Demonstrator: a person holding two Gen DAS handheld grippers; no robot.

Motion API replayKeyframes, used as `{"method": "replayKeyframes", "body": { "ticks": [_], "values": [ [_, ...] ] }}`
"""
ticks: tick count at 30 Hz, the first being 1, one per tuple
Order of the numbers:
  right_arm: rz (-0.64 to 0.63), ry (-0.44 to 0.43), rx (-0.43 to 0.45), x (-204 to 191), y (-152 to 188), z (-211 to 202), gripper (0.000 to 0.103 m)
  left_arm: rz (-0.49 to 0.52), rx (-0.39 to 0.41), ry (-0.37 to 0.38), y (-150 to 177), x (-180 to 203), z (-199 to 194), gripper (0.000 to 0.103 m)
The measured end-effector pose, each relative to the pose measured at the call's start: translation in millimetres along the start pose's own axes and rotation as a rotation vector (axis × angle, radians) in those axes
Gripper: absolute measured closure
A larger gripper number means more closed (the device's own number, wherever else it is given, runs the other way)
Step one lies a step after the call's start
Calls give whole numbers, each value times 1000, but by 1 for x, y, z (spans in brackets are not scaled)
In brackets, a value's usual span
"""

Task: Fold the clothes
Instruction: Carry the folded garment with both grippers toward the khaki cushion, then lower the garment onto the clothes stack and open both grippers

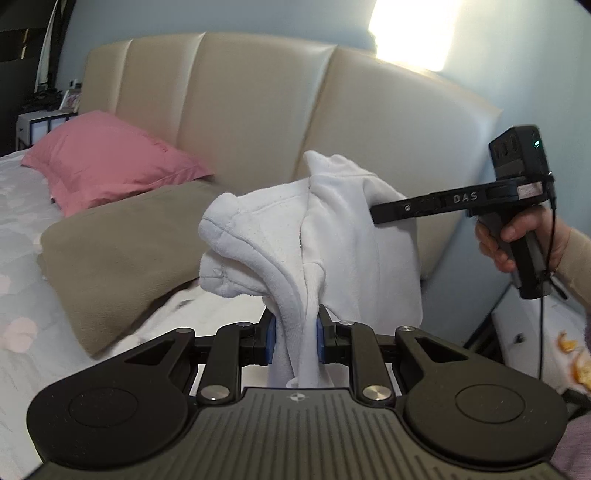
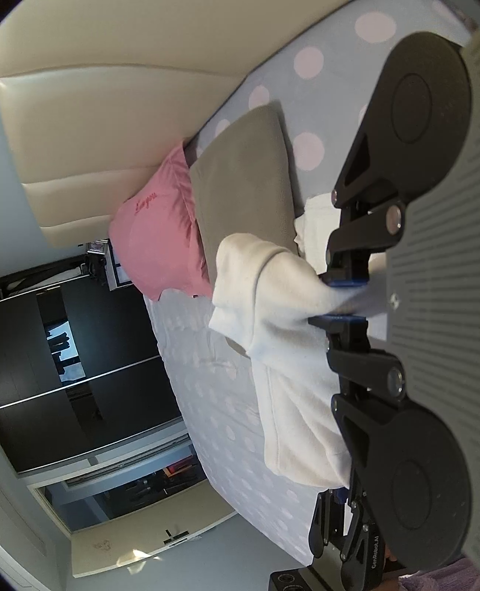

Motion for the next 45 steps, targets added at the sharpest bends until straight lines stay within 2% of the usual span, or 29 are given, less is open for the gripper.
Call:
{"method": "replayKeyframes", "body": {
  "ticks": [7,15,17,18,19,20,21,26,28,30,33,34,36,41,44,45],
  "values": [
    [11,-7,-46,28,4,71,87,-32,-59,-48,3,-55,48,85],
    [78,61,-90,63,17,133,87,-101,-109,-38,18,-100,96,84],
    [95,85,-101,68,22,146,85,-114,-116,-39,25,-107,101,84],
    [99,107,-109,70,25,151,82,-119,-119,-40,28,-110,102,84],
    [101,131,-118,73,29,155,74,-120,-118,-42,29,-111,102,83],
    [106,158,-118,75,30,156,68,-121,-114,-42,30,-111,100,82],
    [114,185,-114,78,30,156,57,-121,-110,-42,30,-110,97,80],
    [139,260,-47,78,25,129,54,-83,-88,-53,27,-90,81,67],
    [133,303,-6,72,23,108,54,-60,-81,-59,26,-81,77,65],
    [124,340,30,64,23,87,54,-38,-73,-64,25,-71,72,65],
    [117,318,33,45,26,69,59,-4,-62,-73,22,-57,65,65],
    [102,313,32,36,28,65,70,7,-59,-75,22,-52,63,67],
    [51,305,21,18,34,63,84,30,-51,-81,20,-43,58,70],
    [11,273,-18,-4,53,81,85,84,-43,-95,19,-21,49,71],
    [0,302,-50,4,68,95,85,114,-105,-113,32,-21,65,74],
    [8,313,-60,10,74,99,94,120,-119,-117,37,-22,69,74]
  ]
}}
Point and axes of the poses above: each gripper's, at about its wrist camera, not at the fingertips, and z roughly the way its jaws point, x to its right, y to its underside, the point moved 6 cm from there along z, roughly the way its jaws point, and after that the axes turned 2 degrees about -y, right-handed, at the moved point
